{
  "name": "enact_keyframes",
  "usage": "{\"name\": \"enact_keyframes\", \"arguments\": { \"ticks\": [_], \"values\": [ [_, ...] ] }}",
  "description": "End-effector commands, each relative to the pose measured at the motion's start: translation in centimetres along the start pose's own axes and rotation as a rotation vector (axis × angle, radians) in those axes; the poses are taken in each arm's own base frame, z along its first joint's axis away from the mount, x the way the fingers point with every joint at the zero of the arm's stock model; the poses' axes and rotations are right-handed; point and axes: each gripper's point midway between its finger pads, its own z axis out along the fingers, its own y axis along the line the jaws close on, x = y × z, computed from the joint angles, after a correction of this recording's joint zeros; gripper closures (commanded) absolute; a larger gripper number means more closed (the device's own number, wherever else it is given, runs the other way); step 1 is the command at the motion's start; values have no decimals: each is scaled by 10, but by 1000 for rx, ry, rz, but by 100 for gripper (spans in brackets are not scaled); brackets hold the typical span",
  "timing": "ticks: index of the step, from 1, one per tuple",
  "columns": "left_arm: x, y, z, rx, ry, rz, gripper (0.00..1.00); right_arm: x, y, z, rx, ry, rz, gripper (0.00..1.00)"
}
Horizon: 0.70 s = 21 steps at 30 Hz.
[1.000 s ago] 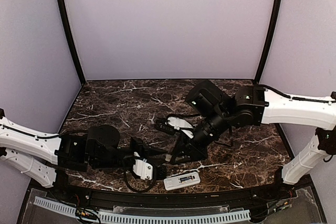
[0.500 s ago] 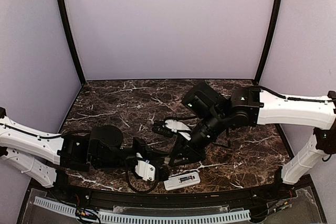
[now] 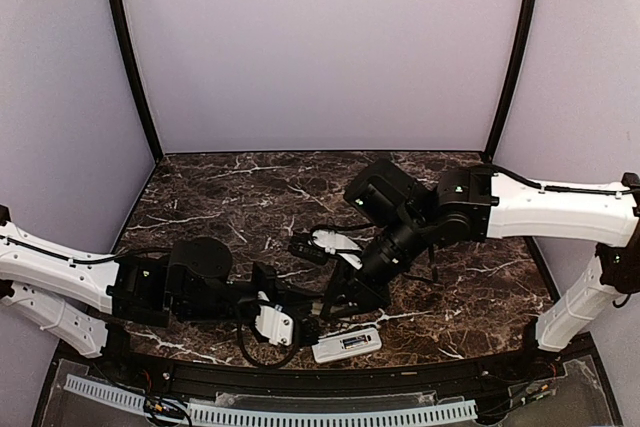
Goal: Load the batteries into the remote control
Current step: Pass from the right arm to the left
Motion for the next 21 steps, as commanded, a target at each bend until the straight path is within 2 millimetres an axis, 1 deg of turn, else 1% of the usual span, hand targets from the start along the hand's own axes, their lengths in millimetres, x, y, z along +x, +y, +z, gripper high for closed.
{"name": "enact_keyframes", "arguments": {
  "ticks": [1,5,8,9,17,19,21],
  "values": [
    [-20,10,-11,-19,-83,-26,88,1,-1,4,-8,13,0,84],
    [-20,6,-12,-6,-85,-36,94,3,-4,3,-14,12,14,85],
    [-20,4,-11,1,-86,-41,96,0,-3,2,-22,4,10,85],
    [-20,4,-10,1,-84,-41,99,-1,-2,2,-24,1,10,85],
    [-24,6,-8,-8,-94,-59,100,-3,-4,1,-13,-4,11,85],
    [-23,6,-8,-9,-92,-67,100,-2,-6,1,-3,-6,13,81],
    [-23,8,-9,-18,-91,-78,100,-3,-7,-1,11,-10,12,69]
  ]
}}
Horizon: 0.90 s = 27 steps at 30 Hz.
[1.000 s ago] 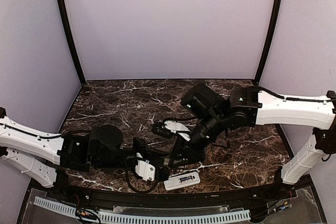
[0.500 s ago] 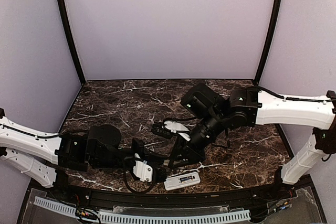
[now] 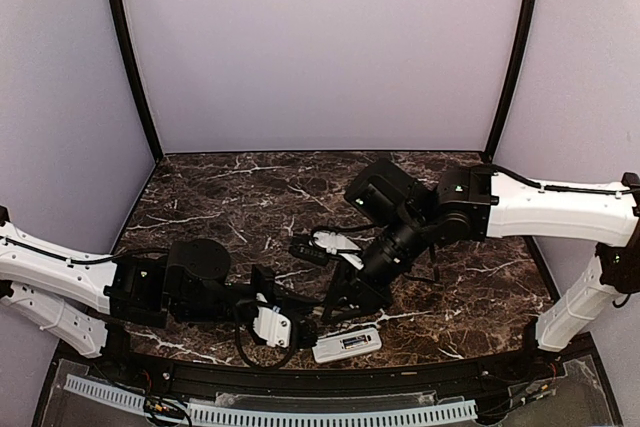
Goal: Load the batteries into the remote control
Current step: Pass from the right arm to the left, then pass from the left arm to the right
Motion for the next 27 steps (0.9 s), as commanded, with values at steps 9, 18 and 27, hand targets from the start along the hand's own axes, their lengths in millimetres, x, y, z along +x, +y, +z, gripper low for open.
{"name": "enact_keyframes", "arguments": {
  "ticks": [9,18,27],
  "values": [
    [-14,21,-9,-101,-53,-53,100,-25,-11,-25,75,-121,-13,39],
    [2,67,-18,-386,68,62,100,-74,-41,-148,272,-649,160,23],
    [1,120,-42,-773,166,219,100,-40,-53,-200,242,-977,528,10]
  ]
}}
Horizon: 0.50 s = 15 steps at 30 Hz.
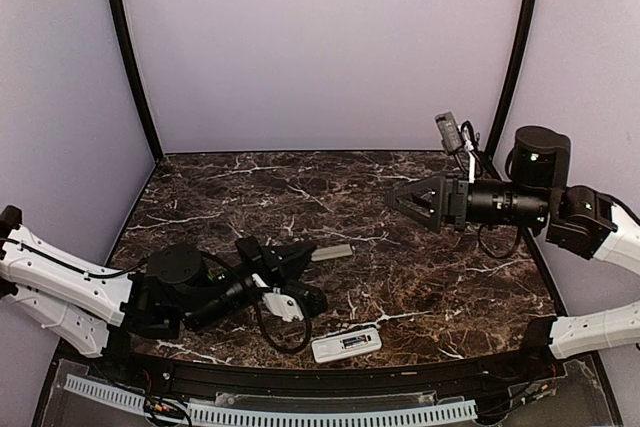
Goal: Load the batteries into the remote control
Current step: Pass from the left arm to the right
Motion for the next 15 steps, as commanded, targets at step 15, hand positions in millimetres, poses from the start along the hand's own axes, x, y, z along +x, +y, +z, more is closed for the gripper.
{"name": "enact_keyframes", "arguments": {
  "ticks": [15],
  "values": [
    [1,51,13,-368,101,103,100,26,-7,42,-51,161,554,42]
  ]
}}
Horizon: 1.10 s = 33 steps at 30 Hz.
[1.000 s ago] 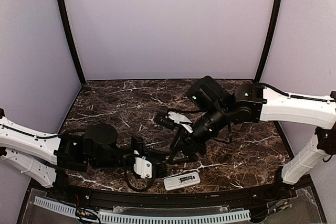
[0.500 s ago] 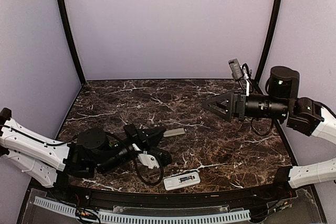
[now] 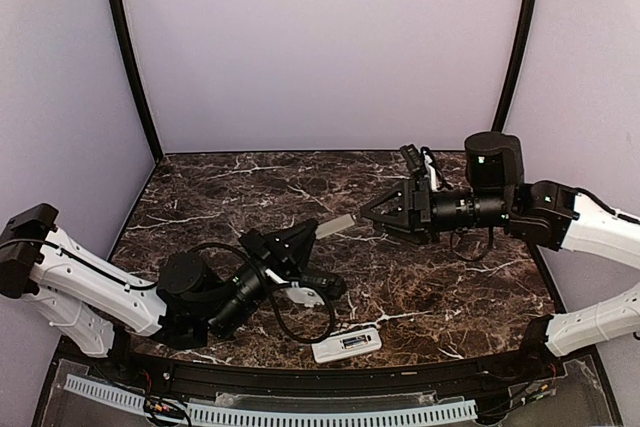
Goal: Load the batteries into the remote control
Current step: Pass from the left arm to the right
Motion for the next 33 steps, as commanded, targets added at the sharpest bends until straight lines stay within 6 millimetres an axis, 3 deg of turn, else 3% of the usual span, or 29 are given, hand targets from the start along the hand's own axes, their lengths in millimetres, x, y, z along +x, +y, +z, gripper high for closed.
{"name": "enact_keyframes", "arguments": {
  "ticks": [1,9,17,23,33],
  "values": [
    [-3,24,2,-80,11,-43,100,-4,26,3,-105,24,14,45],
    [-3,18,5,-72,18,-32,100,-10,42,7,-149,37,-30,50],
    [-5,16,8,-81,17,-21,100,-8,43,16,-157,65,-31,52],
    [-3,17,7,-87,27,-21,100,-9,48,11,-166,54,-45,41],
    [-1,25,6,-120,36,-46,100,-16,45,2,-128,5,-43,41]
  ]
}}
